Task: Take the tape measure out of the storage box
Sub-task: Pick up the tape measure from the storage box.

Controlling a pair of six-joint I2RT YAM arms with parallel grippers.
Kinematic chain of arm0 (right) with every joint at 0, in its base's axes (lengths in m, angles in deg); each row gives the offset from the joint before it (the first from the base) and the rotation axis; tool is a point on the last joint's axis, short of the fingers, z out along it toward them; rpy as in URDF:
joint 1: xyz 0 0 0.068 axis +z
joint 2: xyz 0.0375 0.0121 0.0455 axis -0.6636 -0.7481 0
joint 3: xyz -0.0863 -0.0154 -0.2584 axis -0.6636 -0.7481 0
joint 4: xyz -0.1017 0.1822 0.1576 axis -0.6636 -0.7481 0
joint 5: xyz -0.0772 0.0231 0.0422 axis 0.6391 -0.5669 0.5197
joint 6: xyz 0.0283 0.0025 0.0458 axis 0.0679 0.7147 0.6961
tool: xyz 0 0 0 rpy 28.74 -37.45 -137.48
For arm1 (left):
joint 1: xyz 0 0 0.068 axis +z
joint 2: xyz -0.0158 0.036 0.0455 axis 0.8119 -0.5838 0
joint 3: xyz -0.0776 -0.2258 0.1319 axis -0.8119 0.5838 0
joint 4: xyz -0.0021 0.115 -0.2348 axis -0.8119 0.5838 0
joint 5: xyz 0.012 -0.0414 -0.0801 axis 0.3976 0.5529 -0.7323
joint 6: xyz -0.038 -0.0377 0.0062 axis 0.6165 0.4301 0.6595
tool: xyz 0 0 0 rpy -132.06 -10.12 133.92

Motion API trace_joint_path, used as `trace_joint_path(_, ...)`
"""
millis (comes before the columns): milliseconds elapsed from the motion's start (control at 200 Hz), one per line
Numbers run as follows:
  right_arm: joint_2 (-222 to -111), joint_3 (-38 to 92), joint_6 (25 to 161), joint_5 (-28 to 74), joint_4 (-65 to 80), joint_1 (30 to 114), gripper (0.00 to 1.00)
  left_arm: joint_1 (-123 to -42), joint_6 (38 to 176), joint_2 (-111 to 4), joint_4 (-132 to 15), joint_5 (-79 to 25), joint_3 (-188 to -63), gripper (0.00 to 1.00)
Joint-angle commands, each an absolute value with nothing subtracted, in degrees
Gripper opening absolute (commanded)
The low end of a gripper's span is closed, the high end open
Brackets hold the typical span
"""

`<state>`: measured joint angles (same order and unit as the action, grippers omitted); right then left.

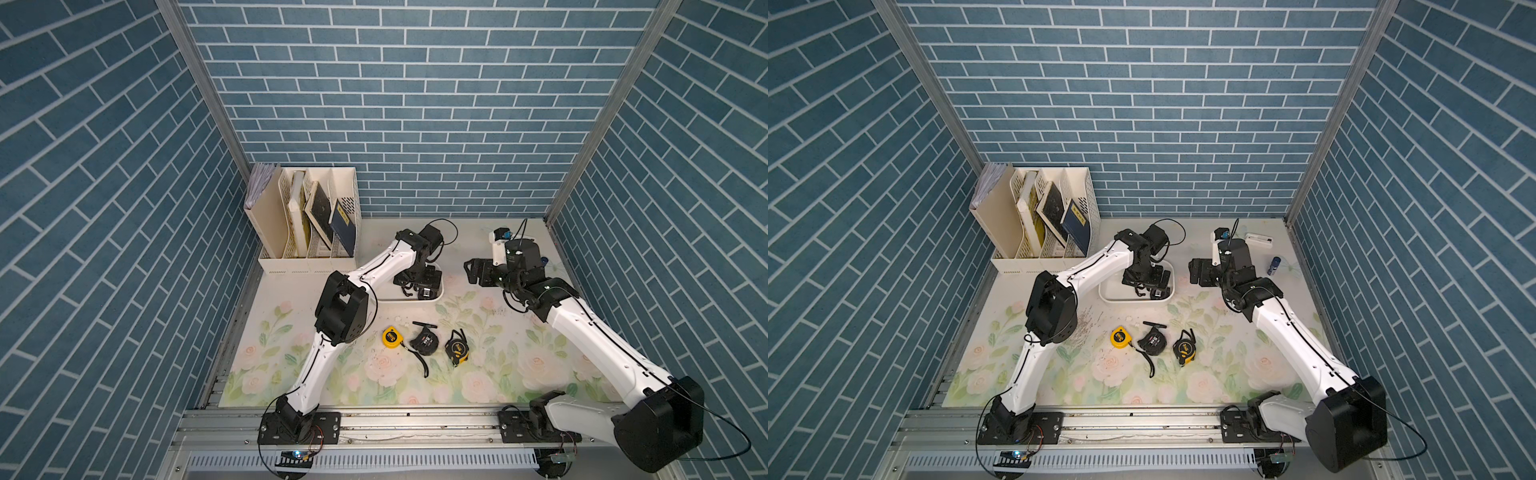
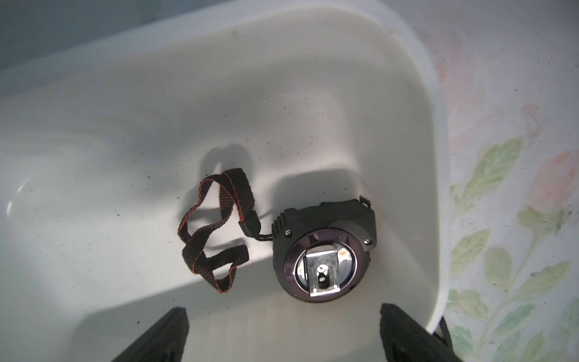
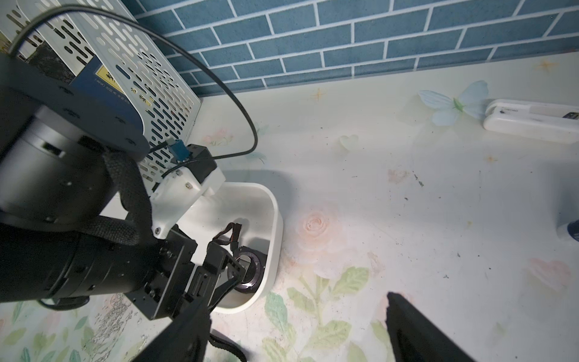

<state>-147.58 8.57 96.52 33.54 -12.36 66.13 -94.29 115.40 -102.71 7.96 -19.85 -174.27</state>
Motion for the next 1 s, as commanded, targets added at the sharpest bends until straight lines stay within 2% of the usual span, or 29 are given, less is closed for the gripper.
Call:
trace_joint_path(0, -147.6, 7.8, 97.1, 32.6, -11.4, 65.8, 0.9, -94.5, 114.3, -103.9, 8.7, -20.0, -174.9, 1.0)
trace_joint_path(605, -148.8, 6.8, 97.7, 31.5, -11.0, 65.8, 0.9, -94.6, 112.2, -105.9, 6.7, -22.7, -172.8, 1.0)
trace_joint_path(995, -149.3, 6.5, 98.3, 31.4, -10.1, 65.8, 0.9, -94.6, 111.3, -107.1, 6.3, -19.7, -169.5, 1.0)
